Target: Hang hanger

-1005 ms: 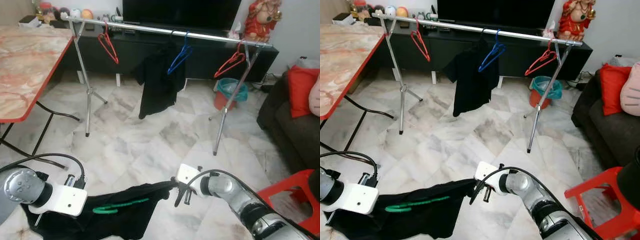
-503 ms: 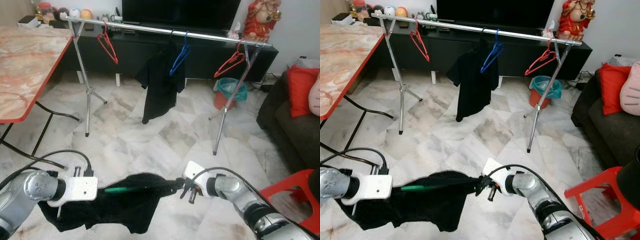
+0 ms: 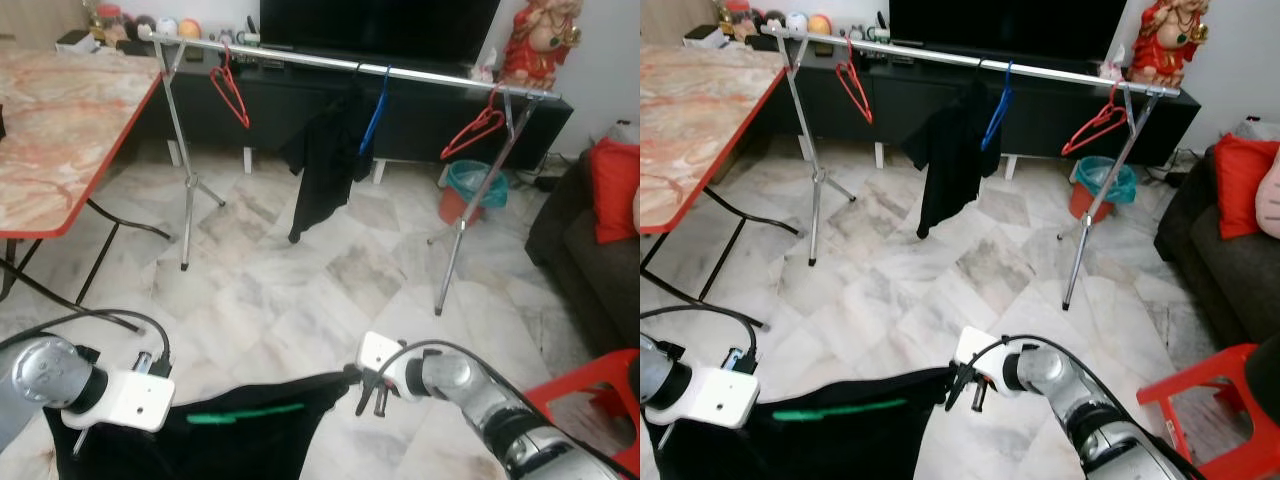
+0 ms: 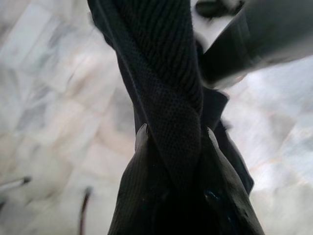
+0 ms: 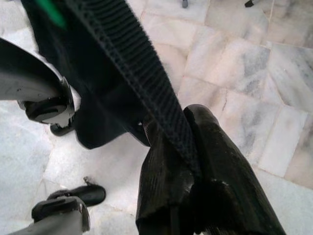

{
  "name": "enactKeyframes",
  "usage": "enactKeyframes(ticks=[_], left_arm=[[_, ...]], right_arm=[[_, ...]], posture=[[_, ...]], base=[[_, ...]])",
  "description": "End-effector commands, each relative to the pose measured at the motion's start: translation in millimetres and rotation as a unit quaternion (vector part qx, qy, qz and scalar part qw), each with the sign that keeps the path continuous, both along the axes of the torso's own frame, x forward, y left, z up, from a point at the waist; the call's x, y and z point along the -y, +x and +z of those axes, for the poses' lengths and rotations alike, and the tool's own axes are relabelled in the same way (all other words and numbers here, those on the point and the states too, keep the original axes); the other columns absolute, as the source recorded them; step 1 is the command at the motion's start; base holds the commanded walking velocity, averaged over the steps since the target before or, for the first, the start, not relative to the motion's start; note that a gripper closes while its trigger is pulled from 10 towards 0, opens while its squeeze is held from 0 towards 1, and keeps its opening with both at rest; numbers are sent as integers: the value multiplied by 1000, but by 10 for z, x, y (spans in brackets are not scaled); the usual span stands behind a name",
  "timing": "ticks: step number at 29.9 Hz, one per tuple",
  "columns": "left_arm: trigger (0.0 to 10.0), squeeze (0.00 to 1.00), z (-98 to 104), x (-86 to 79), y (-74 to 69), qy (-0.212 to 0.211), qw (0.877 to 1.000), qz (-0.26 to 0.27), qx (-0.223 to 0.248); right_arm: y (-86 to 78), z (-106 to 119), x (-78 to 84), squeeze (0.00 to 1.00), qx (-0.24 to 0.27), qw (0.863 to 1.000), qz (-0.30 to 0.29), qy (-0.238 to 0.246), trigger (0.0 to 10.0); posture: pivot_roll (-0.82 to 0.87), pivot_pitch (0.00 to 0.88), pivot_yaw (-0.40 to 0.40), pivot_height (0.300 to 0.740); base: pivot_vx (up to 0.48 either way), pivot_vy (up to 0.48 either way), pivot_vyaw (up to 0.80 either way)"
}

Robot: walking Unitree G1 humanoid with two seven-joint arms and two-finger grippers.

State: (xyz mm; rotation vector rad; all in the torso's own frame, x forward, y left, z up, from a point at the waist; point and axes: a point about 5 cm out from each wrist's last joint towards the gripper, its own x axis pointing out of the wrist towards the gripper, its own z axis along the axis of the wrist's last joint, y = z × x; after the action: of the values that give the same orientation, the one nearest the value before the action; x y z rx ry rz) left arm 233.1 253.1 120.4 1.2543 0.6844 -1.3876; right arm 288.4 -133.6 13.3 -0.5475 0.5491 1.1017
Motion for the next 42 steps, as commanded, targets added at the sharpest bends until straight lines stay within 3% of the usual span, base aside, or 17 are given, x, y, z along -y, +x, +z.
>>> enactKeyframes(ticks=[1, 7, 12, 15, 20, 27, 31, 36, 37, 38, 40, 42], left_arm=[[10000, 0, -49, -289, -76, 82, 996, 25, -32], [10000, 0, -59, -335, -159, 104, 993, -2, -54], [10000, 0, -15, -295, -166, 62, 997, 1, -55], [10000, 0, 87, -242, -104, -8, 999, 33, -42], [10000, 0, 224, -233, -66, -70, 995, 54, -41], [10000, 0, 279, -379, -83, -39, 996, 59, -49], [10000, 0, 315, -355, -95, -60, 994, 63, -63], [10000, 0, 378, -268, -121, -114, 987, 65, -88], [10000, 0, 434, -209, -131, -156, 981, 60, -98], [10000, 0, 434, -209, -131, -156, 981, 60, -98], [10000, 0, 507, -116, -159, -201, 972, 47, -115], [10000, 0, 522, -86, -165, -211, 969, 42, -120]], right_arm=[[-6, -42, 417, 0, -18, 996, -66, -48, 10000], [-9, -41, 450, 0, -9, 996, -48, -74, 10000], [-35, -69, 486, 0, -10, 994, -37, -98, 10000], [-71, -105, 498, 0, -15, 993, -24, -114, 10000], [-121, -156, 488, 0, -21, 991, -8, -130, 10000], [-169, -205, 508, 0, -25, 988, 2, -150, 10000], [-174, -220, 555, 0, -20, 986, -6, -167, 10000], [-217, -254, 597, 0, -20, 982, 9, -188, 10000], [-225, -263, 602, 0, -21, 982, 7, -190, 10000], [-225, -263, 602, 0, -21, 982, 7, -190, 10000], [-238, -278, 593, 0, -21, 982, 5, -189, 10000], [-237, -281, 585, 0, -19, 982, 4, -189, 10000]], posture=[[24, 0, -116, 740], [24, 0, -115, 740], [31, 0, -118, 740], [35, 0, -119, 740], [36, 0, -118, 740], [41, 0, -117, 740], [40, 0, -117, 740], [42, 0, -118, 740], [42, 0, -118, 740], [42, 0, -118, 740], [45, 0, -118, 740], [46, 0, -118, 740]], base=[[0, 0, 0], [0, 0, 0], [0, 0, 0], [0, 0, 0], [0, 0, 0], [0, 0, 0], [0, 0, 0], [0, 0, 0], [0, 0, 0], [0, 0, 0], [0, 0, 0], [0, 0, 0]])
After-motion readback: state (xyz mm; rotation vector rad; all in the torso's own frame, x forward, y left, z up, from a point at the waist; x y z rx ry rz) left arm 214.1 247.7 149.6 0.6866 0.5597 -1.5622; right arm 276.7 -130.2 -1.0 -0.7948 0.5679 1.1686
